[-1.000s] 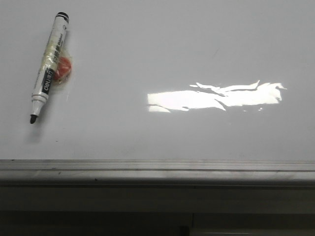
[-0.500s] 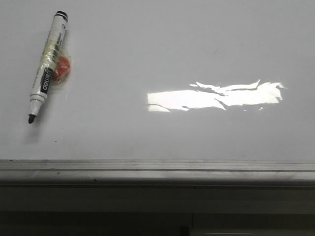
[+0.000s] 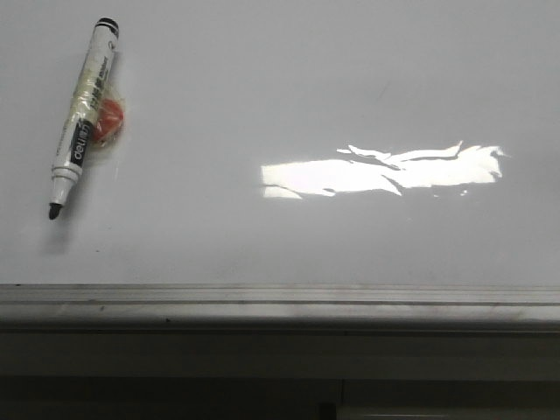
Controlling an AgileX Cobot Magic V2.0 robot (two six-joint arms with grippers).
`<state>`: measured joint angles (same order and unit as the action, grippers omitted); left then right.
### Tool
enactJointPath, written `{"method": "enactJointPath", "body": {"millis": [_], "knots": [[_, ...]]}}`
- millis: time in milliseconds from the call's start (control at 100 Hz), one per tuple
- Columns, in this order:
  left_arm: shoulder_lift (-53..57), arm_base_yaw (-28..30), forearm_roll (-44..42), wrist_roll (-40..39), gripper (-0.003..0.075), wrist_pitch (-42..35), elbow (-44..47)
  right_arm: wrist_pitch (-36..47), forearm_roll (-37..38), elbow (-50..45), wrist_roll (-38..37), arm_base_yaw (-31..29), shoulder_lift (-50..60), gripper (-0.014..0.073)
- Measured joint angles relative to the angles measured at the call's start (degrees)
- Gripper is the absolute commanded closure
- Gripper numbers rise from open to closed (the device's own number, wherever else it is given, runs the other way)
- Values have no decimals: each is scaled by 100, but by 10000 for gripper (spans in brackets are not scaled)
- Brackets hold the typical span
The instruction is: Write number 0 on whiteboard
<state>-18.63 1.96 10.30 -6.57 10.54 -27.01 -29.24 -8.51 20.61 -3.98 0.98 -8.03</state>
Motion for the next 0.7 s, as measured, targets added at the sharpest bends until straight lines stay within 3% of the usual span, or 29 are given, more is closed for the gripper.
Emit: {"method": "enactJointPath", "body": {"millis": [110, 180, 280, 350, 700], "knots": [[-139, -156, 40, 523, 643, -36, 0, -34, 0, 0, 0, 0, 0, 662], [-177, -347, 44, 977, 494, -84, 0, -46, 0, 0, 0, 0, 0, 662], [-241, -711, 53, 1319, 219, -96, 0, -46, 0, 0, 0, 0, 0, 662], [-337, -1005, 79, 1393, 122, -96, 0, -46, 0, 0, 0, 0, 0, 662], [-1202, -2369, 812, 1425, 207, -42, 0, -58, 0, 0, -4, 51, 0, 662]]}}
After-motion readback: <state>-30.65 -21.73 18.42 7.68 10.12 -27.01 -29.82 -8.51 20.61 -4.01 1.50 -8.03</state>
